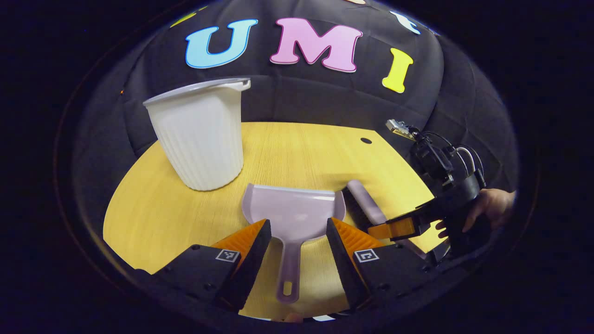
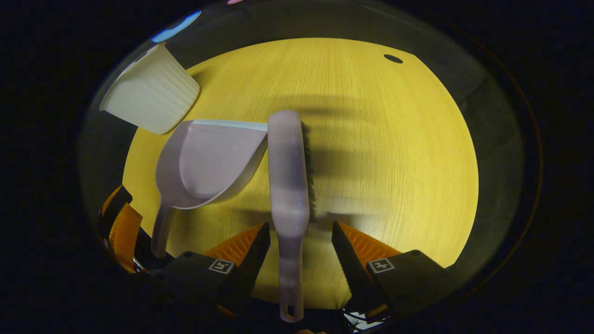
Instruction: Pick up the small broom and dustpan from the desktop, sweep the trash into the dustpan with the broom, and then empty the trash into the garbage bin.
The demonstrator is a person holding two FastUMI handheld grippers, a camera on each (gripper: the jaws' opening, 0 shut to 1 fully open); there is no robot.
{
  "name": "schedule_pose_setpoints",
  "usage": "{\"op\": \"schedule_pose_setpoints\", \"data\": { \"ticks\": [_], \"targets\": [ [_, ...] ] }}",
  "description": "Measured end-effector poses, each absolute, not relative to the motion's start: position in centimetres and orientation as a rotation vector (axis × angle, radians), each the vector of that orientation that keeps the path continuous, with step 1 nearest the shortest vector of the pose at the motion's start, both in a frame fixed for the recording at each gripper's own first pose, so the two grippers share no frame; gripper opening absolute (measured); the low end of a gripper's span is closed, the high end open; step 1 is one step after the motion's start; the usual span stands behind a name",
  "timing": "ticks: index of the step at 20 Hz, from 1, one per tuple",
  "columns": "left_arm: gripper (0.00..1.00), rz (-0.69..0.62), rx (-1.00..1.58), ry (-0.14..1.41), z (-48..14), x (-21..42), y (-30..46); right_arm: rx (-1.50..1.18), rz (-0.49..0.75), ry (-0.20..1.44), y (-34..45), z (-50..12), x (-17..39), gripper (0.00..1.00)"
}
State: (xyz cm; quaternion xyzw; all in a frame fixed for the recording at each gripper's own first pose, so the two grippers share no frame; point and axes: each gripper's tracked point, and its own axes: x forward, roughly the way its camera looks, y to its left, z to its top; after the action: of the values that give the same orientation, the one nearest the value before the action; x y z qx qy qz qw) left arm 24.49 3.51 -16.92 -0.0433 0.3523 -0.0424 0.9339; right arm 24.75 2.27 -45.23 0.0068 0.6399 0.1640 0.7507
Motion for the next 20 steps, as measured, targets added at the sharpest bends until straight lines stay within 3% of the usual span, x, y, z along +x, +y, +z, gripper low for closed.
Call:
{"op": "schedule_pose_setpoints", "data": {
  "ticks": [1,2,3,4,5,6,8,10,15,20],
  "targets": [
    [0.72,-0.077,-0.078,0.685,-15.3,24.5,3.7,0.008,0.357,1.349,1.8,-43.9,25.3,0.94],
    [0.75,-0.070,-0.066,0.649,-13.6,24.6,3.8,-0.002,0.350,1.294,1.2,-42.4,26.0,0.97],
    [0.76,-0.062,-0.049,0.609,-11.7,24.8,3.9,-0.003,0.340,1.231,1.0,-40.8,26.6,0.97],
    [0.76,-0.054,-0.040,0.568,-9.9,25.2,4.0,0.008,0.326,1.161,0.8,-38.7,27.4,0.91],
    [0.75,-0.060,-0.040,0.519,-7.8,25.3,3.8,0.034,0.315,1.080,0.8,-36.1,28.1,0.97],
    [0.75,-0.074,-0.046,0.483,-5.9,25.4,3.7,0.068,0.295,0.984,0.8,-33.3,28.9,0.91],
    [0.75,-0.120,-0.098,0.428,-2.9,25.3,3.5,0.130,0.237,0.764,0.5,-27.3,30.9,0.96],
    [0.75,-0.157,-0.187,0.403,-0.3,25.0,3.6,0.151,0.207,0.564,1.1,-21.3,31.3,0.96],
    [0.75,-0.100,-0.114,0.324,2.7,22.0,7.6,0.092,0.171,0.102,1.3,-9.0,30.1,0.95],
    [0.75,-0.056,0.024,0.203,4.7,18.6,9.0,0.043,0.190,0.004,1.5,-7.1,27.6,0.92]
  ]
}}
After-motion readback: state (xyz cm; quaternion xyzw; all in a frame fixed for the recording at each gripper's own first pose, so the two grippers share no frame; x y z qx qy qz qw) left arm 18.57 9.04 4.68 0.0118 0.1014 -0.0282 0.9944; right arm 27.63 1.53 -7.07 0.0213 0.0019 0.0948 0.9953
